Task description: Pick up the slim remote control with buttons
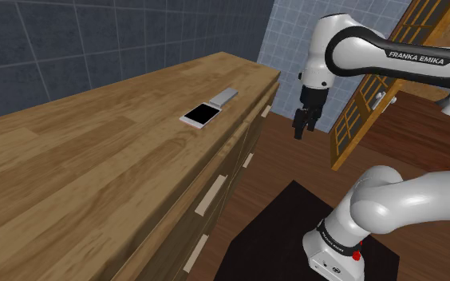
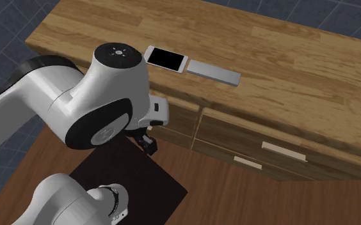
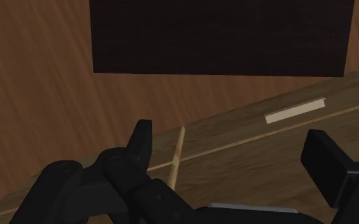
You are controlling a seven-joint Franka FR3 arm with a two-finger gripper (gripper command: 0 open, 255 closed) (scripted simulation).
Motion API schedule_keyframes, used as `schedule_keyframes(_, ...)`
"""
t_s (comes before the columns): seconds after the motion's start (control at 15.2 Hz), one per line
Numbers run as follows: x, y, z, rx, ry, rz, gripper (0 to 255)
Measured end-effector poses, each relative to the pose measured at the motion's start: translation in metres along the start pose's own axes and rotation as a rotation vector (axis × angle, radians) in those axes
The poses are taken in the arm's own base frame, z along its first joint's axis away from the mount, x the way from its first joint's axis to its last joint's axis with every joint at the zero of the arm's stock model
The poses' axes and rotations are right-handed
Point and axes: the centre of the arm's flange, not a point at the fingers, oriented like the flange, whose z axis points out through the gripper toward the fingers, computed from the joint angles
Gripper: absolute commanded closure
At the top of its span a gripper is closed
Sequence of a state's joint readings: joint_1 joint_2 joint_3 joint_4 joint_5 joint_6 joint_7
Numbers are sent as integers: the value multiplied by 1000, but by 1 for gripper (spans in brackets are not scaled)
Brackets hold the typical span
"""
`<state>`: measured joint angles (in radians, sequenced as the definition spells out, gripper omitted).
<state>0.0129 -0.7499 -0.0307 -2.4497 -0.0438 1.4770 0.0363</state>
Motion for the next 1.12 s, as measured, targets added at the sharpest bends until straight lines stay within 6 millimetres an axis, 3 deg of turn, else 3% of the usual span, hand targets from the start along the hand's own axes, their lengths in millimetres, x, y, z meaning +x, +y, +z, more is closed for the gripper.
schedule_keyframes(0.13, 5, -2, -1, 2, 3, 15, 0)
schedule_keyframes(0.4, 41, -17, -9, 14, 24, 125, 0)
schedule_keyframes(1.12, 172, -38, -29, 56, 89, 475, 0)
